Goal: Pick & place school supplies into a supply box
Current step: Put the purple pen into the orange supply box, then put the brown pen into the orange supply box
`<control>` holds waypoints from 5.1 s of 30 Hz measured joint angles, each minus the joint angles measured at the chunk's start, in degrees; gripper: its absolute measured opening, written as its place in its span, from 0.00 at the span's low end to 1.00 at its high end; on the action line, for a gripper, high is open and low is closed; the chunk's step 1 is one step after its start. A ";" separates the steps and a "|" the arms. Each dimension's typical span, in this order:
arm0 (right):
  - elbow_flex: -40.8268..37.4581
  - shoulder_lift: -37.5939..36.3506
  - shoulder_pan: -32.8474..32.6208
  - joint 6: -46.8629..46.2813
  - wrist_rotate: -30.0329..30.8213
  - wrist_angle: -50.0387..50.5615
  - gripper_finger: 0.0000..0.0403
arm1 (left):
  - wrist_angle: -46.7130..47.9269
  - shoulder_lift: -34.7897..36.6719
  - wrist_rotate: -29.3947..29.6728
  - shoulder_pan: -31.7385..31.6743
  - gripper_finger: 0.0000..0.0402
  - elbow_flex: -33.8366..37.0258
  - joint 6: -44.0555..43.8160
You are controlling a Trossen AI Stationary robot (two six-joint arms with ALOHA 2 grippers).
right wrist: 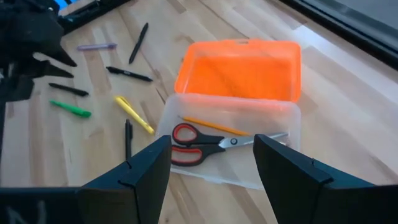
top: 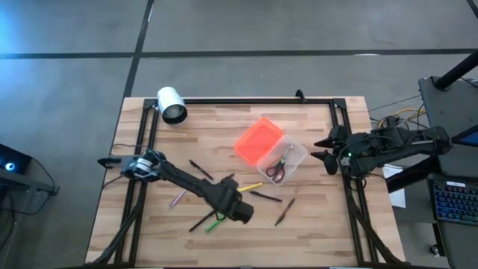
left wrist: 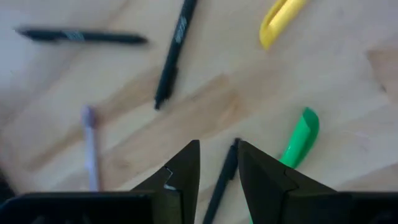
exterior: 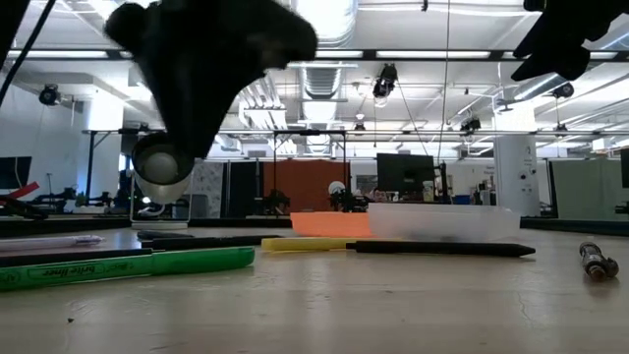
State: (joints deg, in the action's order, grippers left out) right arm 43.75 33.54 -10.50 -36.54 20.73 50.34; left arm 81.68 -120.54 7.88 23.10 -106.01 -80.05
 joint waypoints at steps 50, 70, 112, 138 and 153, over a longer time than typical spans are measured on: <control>-0.02 12.26 -0.01 -5.51 -1.90 -0.67 0.54 | -35.50 35.59 -1.58 -0.93 0.23 63.76 -2.86; -0.02 12.37 0.01 -8.51 -3.18 -1.71 0.54 | -39.87 35.67 -1.45 -0.97 0.04 68.06 -5.65; 0.90 10.36 -4.66 -10.24 -3.88 -11.57 0.54 | -65.46 22.22 12.68 -12.10 0.03 32.69 15.63; 4.32 6.43 -9.43 -17.82 6.36 0.49 0.54 | -54.41 -15.84 -1.05 -28.36 0.17 -13.14 33.16; 1.70 6.41 -9.43 -16.52 3.66 1.74 0.54 | -33.48 -6.72 -5.28 -21.63 0.32 -12.83 49.19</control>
State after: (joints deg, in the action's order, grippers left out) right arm 45.45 39.95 -19.93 -53.07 24.39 52.08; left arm 48.20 -127.26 2.60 1.48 -118.85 -30.86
